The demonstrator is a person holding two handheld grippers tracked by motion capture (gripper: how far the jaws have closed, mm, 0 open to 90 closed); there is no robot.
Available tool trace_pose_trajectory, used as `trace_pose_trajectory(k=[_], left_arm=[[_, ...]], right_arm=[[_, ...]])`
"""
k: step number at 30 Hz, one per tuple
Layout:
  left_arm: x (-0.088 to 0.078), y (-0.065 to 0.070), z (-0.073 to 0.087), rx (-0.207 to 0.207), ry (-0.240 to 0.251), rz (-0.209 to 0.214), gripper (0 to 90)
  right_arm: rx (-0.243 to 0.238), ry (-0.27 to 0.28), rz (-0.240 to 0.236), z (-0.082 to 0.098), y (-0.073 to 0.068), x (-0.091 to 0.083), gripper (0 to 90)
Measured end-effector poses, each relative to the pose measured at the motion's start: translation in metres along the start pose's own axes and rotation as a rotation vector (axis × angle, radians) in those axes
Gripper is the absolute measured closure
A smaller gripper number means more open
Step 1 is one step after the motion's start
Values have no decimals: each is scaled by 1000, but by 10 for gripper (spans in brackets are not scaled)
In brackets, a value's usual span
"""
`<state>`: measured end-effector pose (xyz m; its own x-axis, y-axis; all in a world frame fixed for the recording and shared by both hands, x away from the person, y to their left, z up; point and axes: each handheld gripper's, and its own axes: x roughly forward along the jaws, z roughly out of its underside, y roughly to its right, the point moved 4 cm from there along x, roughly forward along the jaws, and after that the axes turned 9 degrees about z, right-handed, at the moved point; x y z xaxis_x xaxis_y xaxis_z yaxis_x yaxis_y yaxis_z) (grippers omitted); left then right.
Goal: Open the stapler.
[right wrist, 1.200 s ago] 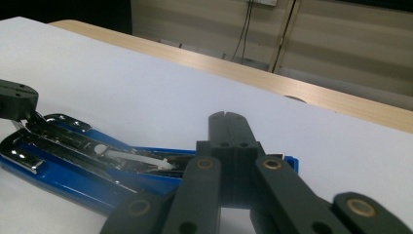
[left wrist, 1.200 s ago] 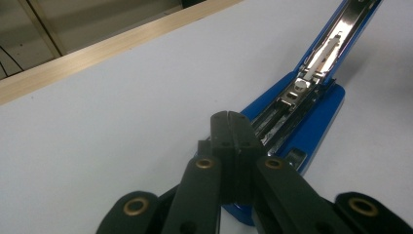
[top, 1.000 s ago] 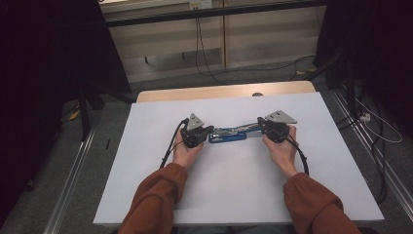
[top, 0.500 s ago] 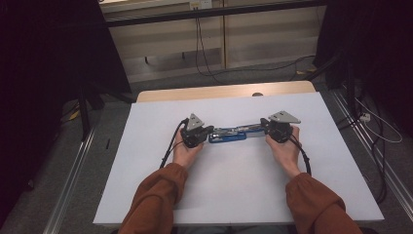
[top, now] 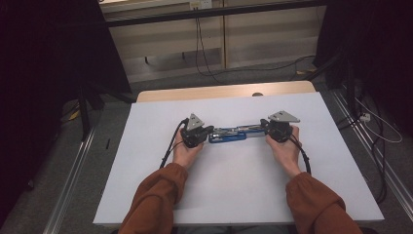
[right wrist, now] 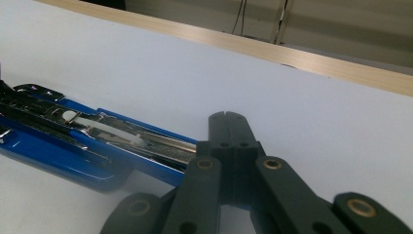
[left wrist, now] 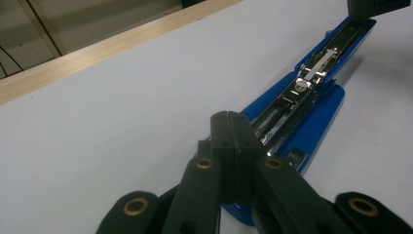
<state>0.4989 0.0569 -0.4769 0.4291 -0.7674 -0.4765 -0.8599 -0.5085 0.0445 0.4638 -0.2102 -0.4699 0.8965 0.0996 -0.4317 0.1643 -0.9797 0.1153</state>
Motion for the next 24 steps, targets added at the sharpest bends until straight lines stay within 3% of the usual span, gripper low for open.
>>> trace_pose_trajectory(k=[19,24], left_arm=[[-4,2,-8,-18,28,2,897],[-5,2,-11,-19,54,2,839]], right_arm=[[13,11,-11,-1,0,1,900],[23,12,-20,-1,2,1,900]])
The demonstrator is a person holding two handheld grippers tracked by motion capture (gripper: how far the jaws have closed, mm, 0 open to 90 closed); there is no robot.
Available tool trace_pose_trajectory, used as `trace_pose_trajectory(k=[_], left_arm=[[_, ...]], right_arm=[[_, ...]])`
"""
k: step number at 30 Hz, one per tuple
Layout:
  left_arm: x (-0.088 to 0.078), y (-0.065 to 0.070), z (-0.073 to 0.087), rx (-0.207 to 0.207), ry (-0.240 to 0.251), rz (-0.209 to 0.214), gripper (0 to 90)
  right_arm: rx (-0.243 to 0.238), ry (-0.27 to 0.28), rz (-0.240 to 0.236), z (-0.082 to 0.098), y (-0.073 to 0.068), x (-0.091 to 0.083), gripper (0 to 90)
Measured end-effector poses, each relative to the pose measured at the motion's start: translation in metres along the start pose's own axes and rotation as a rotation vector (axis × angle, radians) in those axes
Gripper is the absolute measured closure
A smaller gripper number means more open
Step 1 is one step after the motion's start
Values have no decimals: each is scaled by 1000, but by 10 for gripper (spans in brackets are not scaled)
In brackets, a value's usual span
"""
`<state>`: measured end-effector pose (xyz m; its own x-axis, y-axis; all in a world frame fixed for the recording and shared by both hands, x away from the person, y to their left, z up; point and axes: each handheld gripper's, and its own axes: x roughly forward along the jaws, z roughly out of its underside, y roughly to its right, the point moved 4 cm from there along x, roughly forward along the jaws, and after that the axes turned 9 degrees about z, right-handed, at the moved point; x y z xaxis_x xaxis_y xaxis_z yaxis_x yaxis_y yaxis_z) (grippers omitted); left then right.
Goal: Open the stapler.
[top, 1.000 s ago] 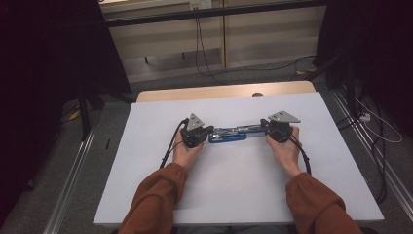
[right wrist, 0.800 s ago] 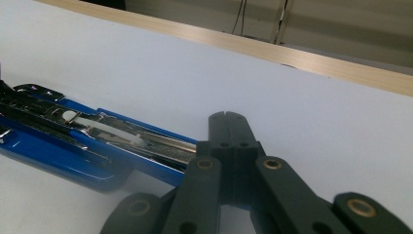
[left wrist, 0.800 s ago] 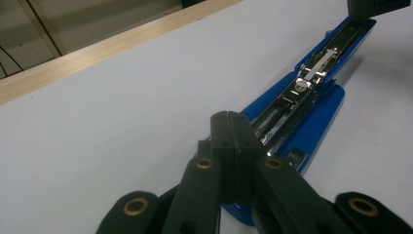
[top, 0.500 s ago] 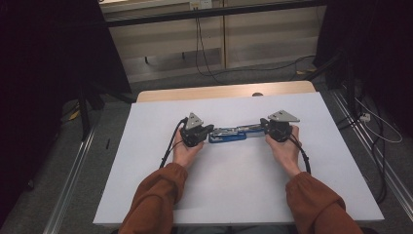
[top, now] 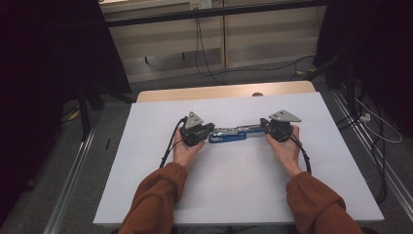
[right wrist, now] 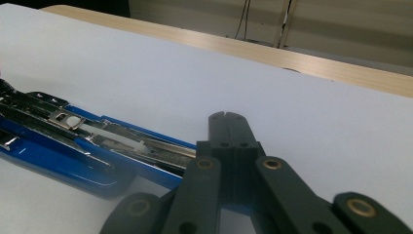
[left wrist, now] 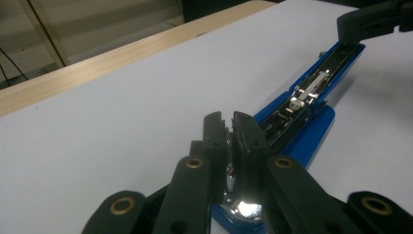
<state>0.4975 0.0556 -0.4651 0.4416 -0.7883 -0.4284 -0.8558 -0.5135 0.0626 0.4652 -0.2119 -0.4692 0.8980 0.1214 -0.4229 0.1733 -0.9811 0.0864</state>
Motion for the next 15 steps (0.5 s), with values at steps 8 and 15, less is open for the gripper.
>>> trace_pose_trajectory(k=[8,15], left_arm=[[-2,0,-2,-14,25,-13,631],[-10,-4,-5,-39,41,-49,396]], right_arm=[[18,16,-36,-1,0,-1,900],[43,47,-51,-5,0,-5,620]])
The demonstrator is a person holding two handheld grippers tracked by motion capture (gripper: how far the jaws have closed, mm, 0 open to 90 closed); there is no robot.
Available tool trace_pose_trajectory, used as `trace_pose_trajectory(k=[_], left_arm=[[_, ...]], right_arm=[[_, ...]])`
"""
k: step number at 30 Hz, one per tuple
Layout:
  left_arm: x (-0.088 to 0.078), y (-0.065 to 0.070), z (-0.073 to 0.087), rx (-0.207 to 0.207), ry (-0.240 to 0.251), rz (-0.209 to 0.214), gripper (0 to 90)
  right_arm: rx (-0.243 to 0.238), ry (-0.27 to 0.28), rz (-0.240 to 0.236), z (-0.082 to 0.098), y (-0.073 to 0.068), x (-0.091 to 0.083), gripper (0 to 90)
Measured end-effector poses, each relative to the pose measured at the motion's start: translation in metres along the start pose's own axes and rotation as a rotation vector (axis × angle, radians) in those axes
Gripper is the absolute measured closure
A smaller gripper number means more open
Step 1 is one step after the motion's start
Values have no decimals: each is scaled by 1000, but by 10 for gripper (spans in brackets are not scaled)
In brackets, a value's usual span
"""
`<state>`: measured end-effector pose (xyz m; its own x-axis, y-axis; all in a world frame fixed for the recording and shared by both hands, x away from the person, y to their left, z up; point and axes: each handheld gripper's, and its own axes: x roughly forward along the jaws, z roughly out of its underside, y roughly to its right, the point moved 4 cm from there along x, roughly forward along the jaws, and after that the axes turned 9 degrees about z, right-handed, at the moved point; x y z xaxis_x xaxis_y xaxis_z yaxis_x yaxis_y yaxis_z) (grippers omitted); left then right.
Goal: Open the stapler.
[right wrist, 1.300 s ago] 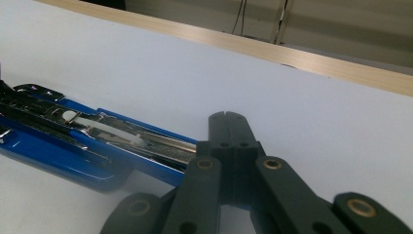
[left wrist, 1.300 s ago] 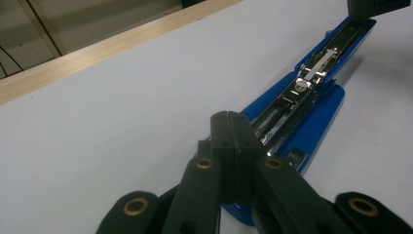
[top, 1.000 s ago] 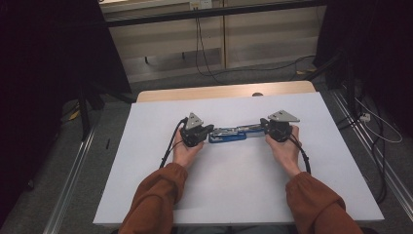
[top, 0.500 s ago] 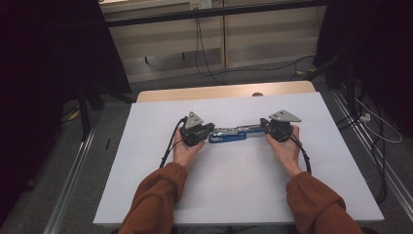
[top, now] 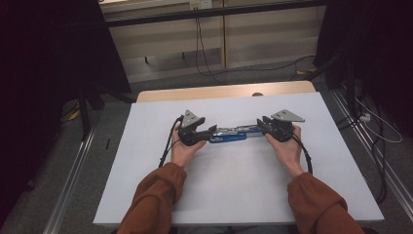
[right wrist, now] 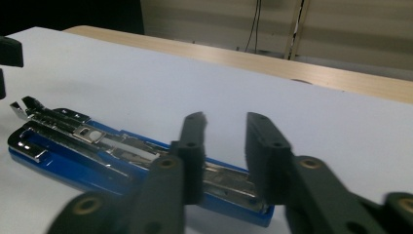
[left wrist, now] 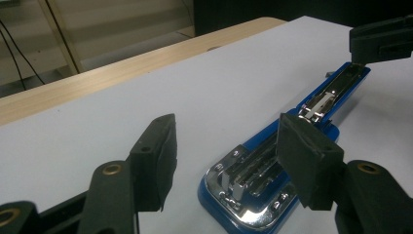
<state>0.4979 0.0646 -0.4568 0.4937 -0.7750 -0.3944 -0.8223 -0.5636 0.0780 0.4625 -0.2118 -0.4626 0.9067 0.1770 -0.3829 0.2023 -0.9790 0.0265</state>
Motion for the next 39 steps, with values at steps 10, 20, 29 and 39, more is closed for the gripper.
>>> trace_pose_trajectory(k=[10,20,29,39], left_arm=[[-11,-6,0,-25,-17,-45,77],[-34,-5,9,-44,-17,-45,35],[-64,-1,13,-27,4,-48,34],[-85,14,22,-12,14,-44,37]], right_arm=[[24,20,16,-3,3,-3,149],[29,37,-17,-8,10,-10,29],[36,-9,-46,-10,34,-25,45],[33,-60,-66,-7,56,-31,62]])
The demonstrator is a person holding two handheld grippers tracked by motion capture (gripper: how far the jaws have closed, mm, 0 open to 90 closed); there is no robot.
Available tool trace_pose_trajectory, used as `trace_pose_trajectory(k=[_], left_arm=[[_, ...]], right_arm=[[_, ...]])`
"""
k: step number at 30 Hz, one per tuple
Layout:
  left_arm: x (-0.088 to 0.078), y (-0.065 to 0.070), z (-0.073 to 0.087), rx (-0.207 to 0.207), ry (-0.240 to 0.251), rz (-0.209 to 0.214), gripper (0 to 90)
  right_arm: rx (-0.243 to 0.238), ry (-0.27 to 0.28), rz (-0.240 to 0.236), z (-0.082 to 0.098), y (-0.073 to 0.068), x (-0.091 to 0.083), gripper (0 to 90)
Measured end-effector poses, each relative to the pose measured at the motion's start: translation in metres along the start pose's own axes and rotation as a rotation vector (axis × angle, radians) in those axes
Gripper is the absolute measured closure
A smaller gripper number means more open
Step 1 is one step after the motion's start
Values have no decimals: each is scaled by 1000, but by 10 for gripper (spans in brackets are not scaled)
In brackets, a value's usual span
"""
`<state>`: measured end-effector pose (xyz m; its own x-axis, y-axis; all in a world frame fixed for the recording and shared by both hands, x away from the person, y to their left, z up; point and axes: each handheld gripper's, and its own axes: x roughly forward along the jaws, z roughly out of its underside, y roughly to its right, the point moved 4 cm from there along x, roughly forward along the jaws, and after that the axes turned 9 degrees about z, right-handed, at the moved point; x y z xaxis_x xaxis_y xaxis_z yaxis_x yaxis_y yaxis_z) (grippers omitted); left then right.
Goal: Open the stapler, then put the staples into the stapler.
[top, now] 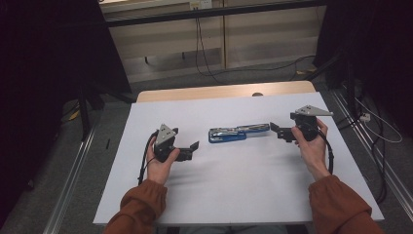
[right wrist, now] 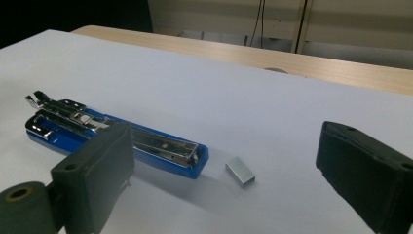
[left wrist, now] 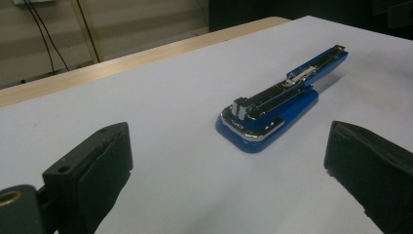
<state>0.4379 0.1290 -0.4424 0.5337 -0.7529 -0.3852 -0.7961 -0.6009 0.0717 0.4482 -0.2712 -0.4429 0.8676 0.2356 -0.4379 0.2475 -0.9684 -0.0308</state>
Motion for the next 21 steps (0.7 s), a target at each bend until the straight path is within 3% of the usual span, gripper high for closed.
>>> trace_pose_trajectory(k=[3,8,10,13,16,18,21], left_arm=[[-3,2,4,12,-7,-13,37],[-7,0,7,-6,-1,-8,36],[-8,-1,9,-16,0,-2,36],[-9,-1,11,-21,-5,-6,36],[-12,-1,11,-20,-1,-8,36],[-14,0,11,-25,-5,-10,36],[-17,2,13,-17,-2,-13,36]], right_arm=[[4,-10,-12,0,4,1,80],[-17,-43,-11,-1,12,1,105],[12,-41,-35,-4,15,-1,84],[-14,-61,-37,-10,22,-2,68],[-69,-88,-33,-14,27,-2,67],[-81,-84,-45,-16,30,-2,61],[-82,-131,-67,-14,33,2,67]])
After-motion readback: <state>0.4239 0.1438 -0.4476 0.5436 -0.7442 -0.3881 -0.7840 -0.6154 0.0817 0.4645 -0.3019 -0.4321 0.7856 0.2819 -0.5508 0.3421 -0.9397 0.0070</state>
